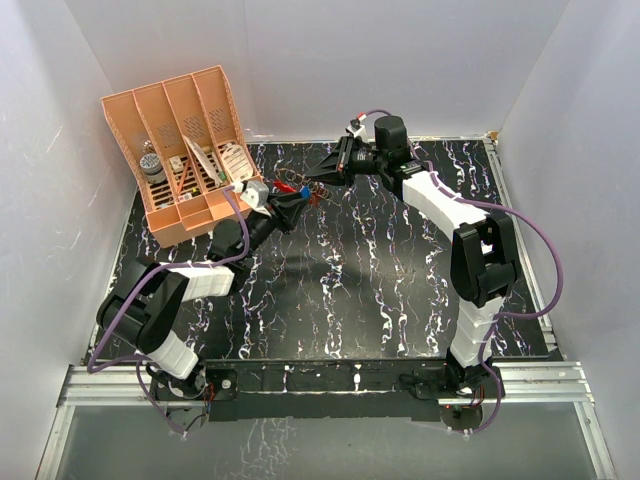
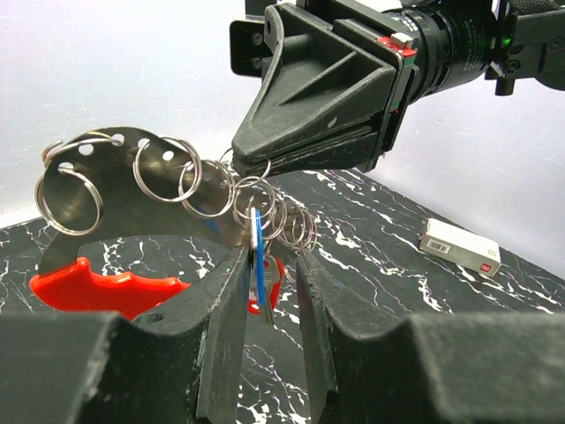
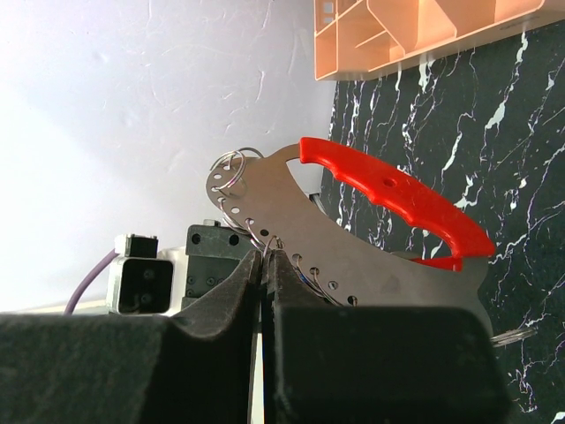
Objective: Put the keys on the keyring
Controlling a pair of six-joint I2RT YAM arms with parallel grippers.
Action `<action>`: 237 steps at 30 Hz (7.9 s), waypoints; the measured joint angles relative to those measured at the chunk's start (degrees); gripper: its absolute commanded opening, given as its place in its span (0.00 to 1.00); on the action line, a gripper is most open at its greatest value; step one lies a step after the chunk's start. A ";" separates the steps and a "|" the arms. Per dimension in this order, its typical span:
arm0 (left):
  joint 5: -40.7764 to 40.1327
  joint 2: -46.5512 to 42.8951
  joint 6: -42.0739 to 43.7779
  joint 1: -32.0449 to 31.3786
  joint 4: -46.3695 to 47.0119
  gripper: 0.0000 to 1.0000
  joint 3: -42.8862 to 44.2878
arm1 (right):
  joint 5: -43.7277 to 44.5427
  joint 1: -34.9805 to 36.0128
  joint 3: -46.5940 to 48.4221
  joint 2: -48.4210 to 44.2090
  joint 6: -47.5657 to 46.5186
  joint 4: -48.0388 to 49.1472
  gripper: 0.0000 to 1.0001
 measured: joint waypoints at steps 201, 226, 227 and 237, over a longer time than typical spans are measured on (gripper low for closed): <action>28.76 -10.40 -23.41 10.58 -39.19 0.00 19.82 | 21.92 11.23 -26.77 -33.40 -73.55 7.52 0.00; 27.28 0.20 -49.03 11.17 -8.85 0.00 15.65 | 24.00 11.15 -33.20 -29.88 -60.00 32.44 0.00; 27.10 0.35 -49.68 11.13 -8.52 0.00 15.63 | 23.91 11.15 -33.20 -29.46 -59.84 33.03 0.00; 25.79 0.63 -51.95 11.13 -6.86 0.00 15.58 | 23.65 11.21 -33.20 -27.63 -58.95 35.30 0.00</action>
